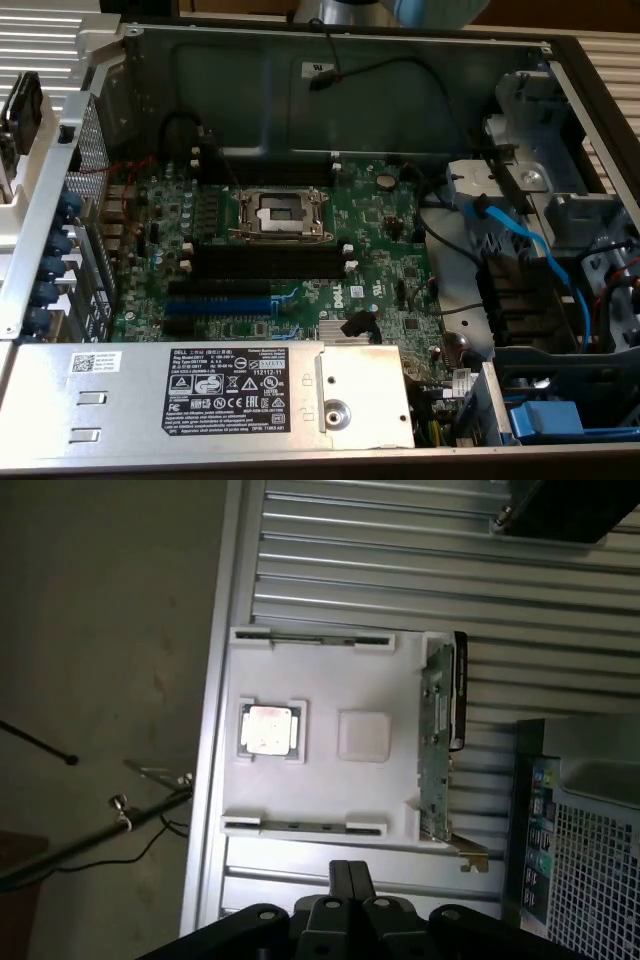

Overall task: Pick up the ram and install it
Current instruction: 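Reach for the ram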

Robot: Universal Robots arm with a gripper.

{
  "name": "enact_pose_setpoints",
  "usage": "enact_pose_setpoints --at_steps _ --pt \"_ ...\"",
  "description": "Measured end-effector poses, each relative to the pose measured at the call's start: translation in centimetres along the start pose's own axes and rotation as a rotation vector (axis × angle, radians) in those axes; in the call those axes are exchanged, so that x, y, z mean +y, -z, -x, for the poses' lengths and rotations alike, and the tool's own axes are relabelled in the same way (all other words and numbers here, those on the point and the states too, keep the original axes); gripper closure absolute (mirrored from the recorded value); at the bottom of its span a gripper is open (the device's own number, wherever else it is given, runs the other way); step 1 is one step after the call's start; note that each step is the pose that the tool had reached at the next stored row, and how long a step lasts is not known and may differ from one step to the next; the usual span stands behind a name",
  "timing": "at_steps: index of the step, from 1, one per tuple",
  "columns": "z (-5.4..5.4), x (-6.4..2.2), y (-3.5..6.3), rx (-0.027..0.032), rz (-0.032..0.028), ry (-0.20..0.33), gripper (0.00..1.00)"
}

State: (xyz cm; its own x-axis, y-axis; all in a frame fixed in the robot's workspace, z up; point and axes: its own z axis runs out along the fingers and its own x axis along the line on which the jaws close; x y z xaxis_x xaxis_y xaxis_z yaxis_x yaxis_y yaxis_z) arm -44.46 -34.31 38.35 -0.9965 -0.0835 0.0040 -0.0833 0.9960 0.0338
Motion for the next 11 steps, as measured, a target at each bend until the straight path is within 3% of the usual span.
enact_pose_setpoints --at_steps 5,11 --pt "-1.2 0.75 -0.55 -0.0002 0.0 0.009 0.9" --pt "-1.9 1.05 -1.55 0.0006 -0.0001 0.027 0.9"
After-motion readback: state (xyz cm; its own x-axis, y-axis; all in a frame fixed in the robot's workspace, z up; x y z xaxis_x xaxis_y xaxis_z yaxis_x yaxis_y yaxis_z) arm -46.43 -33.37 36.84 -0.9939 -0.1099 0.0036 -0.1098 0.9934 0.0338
